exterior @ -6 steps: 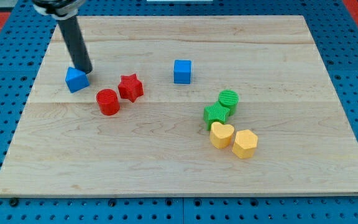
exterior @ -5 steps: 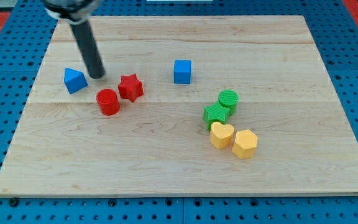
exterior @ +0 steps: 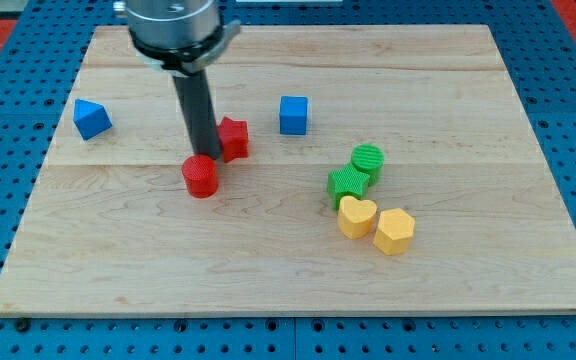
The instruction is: Push the red circle into the green blocks
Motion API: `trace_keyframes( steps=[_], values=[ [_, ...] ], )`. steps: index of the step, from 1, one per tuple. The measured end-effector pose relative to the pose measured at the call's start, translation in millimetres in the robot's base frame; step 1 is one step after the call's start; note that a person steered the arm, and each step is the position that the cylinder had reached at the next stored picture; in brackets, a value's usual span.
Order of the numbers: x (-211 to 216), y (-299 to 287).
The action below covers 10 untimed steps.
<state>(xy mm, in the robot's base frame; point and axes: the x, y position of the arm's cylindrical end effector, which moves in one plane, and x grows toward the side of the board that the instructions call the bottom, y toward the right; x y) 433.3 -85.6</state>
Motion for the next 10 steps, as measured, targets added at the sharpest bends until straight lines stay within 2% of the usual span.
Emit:
trace_keyframes(
  steps=[2, 3, 5, 6, 8, 9, 10],
  values=[
    [0.5, 91.2],
    [-7.0, 106.2],
    [-26.3, -22.4],
    [-9.5, -16.7],
    [37.3, -109.6],
    [41.0, -32.4],
    [28.6, 77.9]
  ],
)
